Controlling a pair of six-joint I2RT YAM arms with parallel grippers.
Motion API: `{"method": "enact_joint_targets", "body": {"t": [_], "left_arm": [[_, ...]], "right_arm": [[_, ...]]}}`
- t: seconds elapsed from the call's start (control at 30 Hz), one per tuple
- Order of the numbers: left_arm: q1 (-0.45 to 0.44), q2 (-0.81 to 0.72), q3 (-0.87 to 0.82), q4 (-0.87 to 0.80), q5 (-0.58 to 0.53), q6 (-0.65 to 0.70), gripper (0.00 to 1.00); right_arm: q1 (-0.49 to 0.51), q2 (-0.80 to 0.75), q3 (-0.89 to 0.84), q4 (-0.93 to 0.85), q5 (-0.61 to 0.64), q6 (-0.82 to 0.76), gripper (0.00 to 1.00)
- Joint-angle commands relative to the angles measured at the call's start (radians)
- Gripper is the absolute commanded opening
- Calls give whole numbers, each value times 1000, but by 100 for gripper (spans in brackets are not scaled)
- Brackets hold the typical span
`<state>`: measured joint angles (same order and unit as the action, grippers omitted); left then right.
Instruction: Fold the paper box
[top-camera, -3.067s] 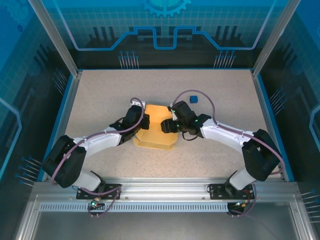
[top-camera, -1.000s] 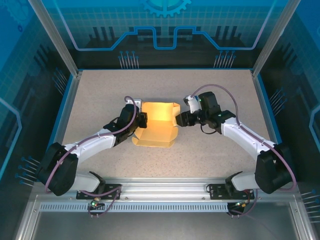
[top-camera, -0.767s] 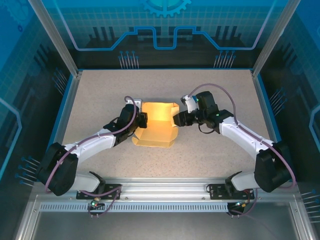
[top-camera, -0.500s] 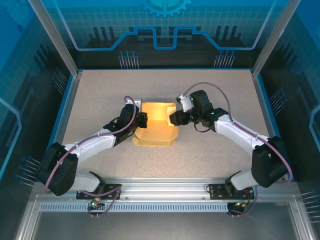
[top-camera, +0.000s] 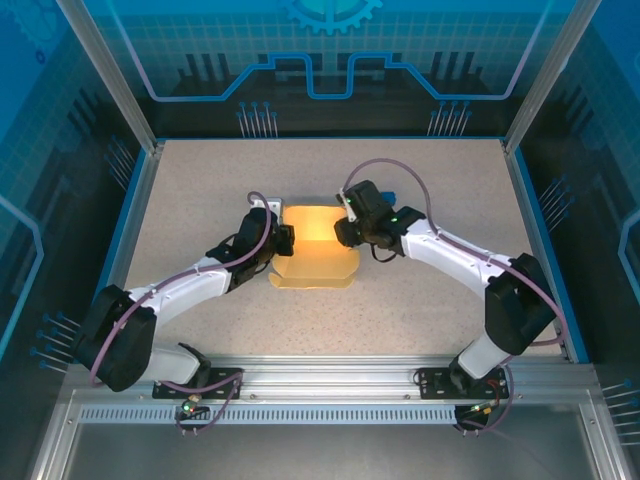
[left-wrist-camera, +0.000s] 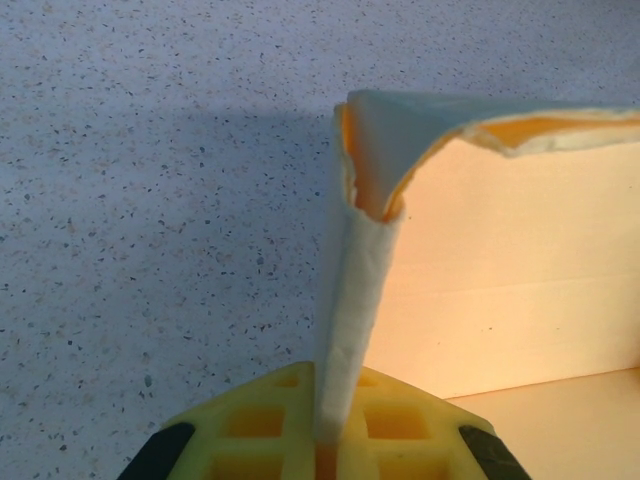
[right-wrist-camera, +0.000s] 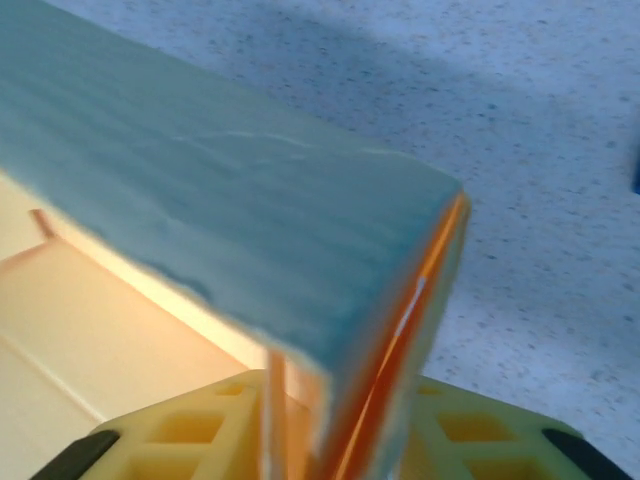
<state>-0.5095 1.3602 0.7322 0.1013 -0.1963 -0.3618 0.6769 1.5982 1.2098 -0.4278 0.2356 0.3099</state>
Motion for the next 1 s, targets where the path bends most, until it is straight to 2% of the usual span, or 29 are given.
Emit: {"method": "enact_joint_targets", "body": {"t": [0.0, 0.1, 0.33, 0.73, 0.83, 0.97], "left_arm": [[-2, 0, -2, 5, 23, -8, 0], [-2, -3, -3, 3, 20, -6, 0], [-3, -11, -9, 0, 11, -3, 0], [-2, -13, -9, 0, 7, -1, 0], [-2, -14, -8, -3, 6, -1, 0], [-2, -18, -8, -6, 1, 0, 0]], "right_arm": [[52, 29, 55, -105, 268, -2, 31], [90, 57, 85, -147, 374, -4, 28], [128, 105, 114, -220, 525, 6, 19], [141, 177, 152, -330, 701, 9, 16], [140, 188, 154, -338, 707, 12, 16], [140, 141, 137, -285, 609, 1, 20]]}}
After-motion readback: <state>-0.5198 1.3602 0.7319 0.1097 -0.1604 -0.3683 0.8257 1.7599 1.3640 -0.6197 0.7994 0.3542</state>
